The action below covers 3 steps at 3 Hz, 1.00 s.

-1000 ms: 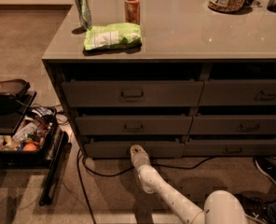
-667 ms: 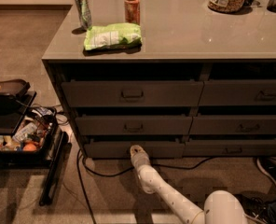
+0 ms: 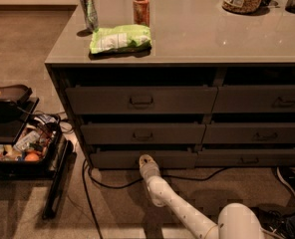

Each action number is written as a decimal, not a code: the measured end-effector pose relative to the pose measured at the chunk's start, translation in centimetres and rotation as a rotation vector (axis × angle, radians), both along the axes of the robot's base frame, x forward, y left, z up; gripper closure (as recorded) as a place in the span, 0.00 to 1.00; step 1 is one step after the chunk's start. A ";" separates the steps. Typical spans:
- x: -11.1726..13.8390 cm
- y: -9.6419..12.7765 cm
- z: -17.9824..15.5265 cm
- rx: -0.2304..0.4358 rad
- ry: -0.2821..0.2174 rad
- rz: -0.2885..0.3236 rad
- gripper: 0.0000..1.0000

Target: Close bottom drawer

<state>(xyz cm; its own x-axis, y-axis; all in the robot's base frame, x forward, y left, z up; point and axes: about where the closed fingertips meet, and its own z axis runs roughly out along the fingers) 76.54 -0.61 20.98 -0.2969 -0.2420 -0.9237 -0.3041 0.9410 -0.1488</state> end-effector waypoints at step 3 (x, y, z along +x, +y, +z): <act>0.0 0.0 0.0 0.000 0.000 0.000 0.00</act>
Offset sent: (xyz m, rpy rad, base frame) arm 0.0000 0.0000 0.0000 0.0000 0.0000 0.0000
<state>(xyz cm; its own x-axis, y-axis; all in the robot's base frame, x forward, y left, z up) 76.55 -0.61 20.98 -0.2969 -0.2420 -0.9238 -0.3041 0.9410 -0.1488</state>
